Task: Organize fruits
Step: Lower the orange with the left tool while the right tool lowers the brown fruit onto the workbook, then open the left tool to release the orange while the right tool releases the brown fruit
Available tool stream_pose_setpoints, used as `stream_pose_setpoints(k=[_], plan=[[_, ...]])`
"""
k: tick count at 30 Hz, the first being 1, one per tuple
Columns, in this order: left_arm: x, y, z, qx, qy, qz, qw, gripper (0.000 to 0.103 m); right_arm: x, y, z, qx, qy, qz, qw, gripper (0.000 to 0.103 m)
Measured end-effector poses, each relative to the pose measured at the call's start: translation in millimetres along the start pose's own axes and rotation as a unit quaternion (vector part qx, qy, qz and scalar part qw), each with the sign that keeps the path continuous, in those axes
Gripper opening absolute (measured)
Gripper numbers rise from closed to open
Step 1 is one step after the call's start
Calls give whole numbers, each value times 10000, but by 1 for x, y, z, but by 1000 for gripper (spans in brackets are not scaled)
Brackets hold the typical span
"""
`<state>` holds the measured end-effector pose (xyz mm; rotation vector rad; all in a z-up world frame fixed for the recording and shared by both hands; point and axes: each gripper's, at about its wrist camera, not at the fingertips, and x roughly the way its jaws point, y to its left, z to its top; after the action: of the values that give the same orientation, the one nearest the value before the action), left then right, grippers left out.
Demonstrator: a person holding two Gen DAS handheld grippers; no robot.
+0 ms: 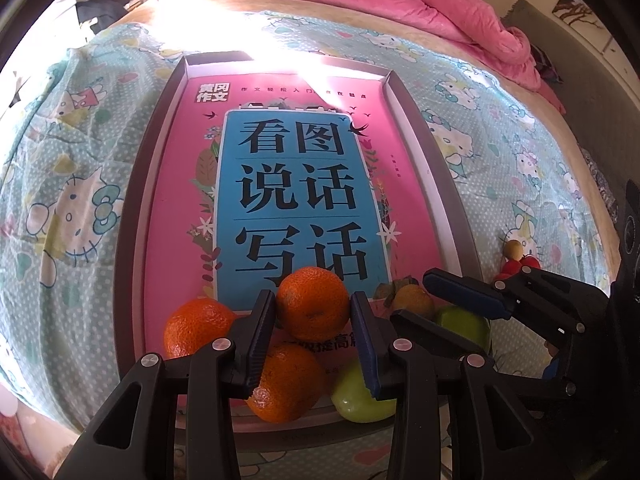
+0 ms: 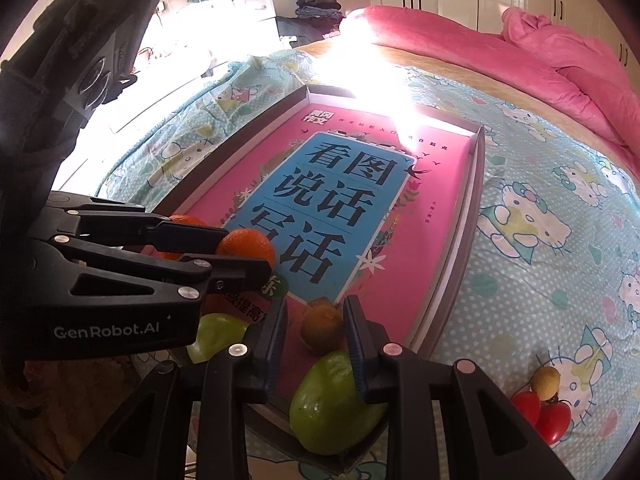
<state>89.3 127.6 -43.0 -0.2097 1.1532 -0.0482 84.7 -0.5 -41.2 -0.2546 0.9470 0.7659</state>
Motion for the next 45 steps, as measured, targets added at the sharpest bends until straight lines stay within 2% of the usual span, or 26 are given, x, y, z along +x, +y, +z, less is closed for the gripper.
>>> stream_pose_setpoints(k=[6,14,18,26,30,35,39,45], plan=[[1,-1,0,18,-8,28,10000,40,-5,-3,-1,112,-55,0,9999,36],[0,-1,1,-13,-30,18,10000,40,-9,-3,-3,189,-101,-14,9998,37],[-4,1,2,-56,-99,-39,9999,45,-11,-4,-6,225,-118,-39,9997,38],[-8,-1,2,-3,-175,-38,9998,46,-14,-7,-8,317,-150,-49,9994,41],[-13,-3,2,27,-265,-71,9996,53,-16,-7,-9,356,-191,-49,9992,43],[-17,-5,2,83,-331,-85,9994,55,-19,-6,-12,383,-225,-32,9990,45],[-19,-6,3,111,-385,-22,9992,61,-21,-7,-13,397,-254,-30,9989,45],[-20,-6,3,126,-414,-11,9991,63,-27,-10,-15,448,-336,-60,9984,48]])
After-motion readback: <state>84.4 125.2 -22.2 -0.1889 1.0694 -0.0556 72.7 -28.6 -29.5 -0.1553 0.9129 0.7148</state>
